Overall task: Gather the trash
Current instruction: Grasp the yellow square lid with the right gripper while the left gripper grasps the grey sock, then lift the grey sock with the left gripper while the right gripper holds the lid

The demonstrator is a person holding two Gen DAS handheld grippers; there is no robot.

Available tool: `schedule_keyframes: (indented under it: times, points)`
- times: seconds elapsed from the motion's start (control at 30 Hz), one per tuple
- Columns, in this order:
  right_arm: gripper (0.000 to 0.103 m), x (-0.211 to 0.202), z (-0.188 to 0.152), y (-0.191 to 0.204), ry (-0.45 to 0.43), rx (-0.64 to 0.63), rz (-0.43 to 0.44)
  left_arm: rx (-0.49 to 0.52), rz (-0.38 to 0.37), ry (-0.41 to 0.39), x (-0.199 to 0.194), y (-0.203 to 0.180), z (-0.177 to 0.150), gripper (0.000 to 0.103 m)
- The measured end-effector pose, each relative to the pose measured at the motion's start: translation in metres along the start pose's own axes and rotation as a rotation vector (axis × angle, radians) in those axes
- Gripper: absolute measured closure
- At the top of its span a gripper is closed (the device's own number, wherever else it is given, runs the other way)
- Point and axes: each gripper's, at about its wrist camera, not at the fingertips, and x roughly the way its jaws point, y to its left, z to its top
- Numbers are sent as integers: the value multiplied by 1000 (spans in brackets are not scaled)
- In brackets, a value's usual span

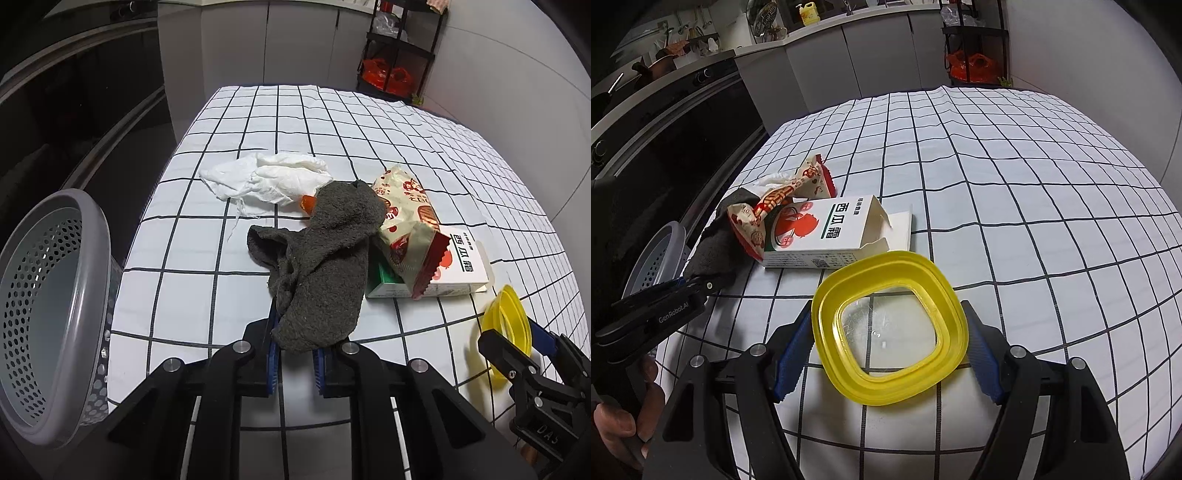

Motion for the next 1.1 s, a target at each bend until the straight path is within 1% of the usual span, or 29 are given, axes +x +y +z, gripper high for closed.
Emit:
schedule_keyframes:
  times: [0.37, 0.67, 0.83, 0.97, 1.1]
  points:
    - [31, -12, -1, -5, -9, 20, -8, -11, -27, -39, -25, 8, 0, 89]
    - [31, -21, 1, 6, -23, 3, -9, -30, -56, -63, -42, 20, -3, 90]
    - [31, -23, 1, 12, -21, -6, -8, -26, -52, -45, -42, 27, -9, 90]
    - [31, -24, 0, 17, -19, -11, -7, -36, -56, -9, -35, 34, -16, 90]
    - [31, -25, 0, 20, -20, -16, -7, -57, -76, 25, -29, 39, -20, 90]
